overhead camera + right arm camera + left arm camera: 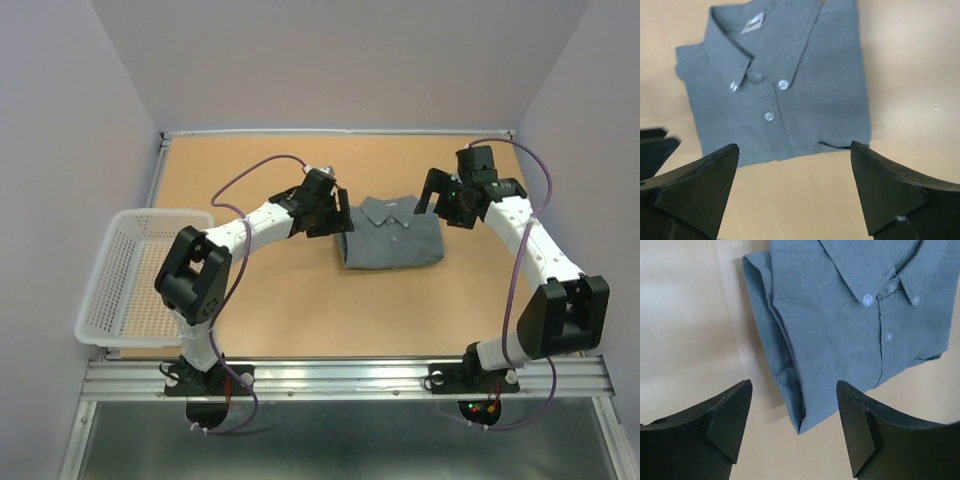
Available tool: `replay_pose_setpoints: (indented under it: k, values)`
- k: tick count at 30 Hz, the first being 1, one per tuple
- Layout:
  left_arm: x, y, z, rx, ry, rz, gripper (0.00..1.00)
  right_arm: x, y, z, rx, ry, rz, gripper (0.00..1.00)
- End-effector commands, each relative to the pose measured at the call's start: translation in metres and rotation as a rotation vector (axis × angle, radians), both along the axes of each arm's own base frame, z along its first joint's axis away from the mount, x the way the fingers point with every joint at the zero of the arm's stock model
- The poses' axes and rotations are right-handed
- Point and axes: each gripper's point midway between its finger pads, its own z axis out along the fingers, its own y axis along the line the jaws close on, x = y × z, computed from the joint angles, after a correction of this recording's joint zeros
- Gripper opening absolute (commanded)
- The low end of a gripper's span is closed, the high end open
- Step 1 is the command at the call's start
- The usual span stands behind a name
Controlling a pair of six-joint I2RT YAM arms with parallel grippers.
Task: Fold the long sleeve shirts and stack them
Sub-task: Fold the shirt
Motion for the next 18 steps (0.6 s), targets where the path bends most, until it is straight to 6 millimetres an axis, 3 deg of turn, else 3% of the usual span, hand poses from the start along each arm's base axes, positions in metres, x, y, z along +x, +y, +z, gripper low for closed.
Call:
replay_pose_setpoints:
  k: [1,8,10,18]
  values:
    - [0.019,-0.022,0.003,-0.033,0.006,-0.01,0.76,0.005,0.011,0.021,0.091,-0.155,-0.006,0.98]
    - [0.029,-0.028,-0.028,0.018,0.056,0.0,0.66,-0.007,0.017,0.01,0.143,-0.147,0.011,0.98]
    - [0.031,-0.029,-0.03,0.014,0.06,0.0,0.58,-0.008,0.017,0.007,0.145,-0.144,0.014,0.98]
    - [0.031,-0.032,-0.053,0.028,0.092,0.0,0.47,-0.006,0.015,-0.003,0.132,-0.13,0.021,0.98]
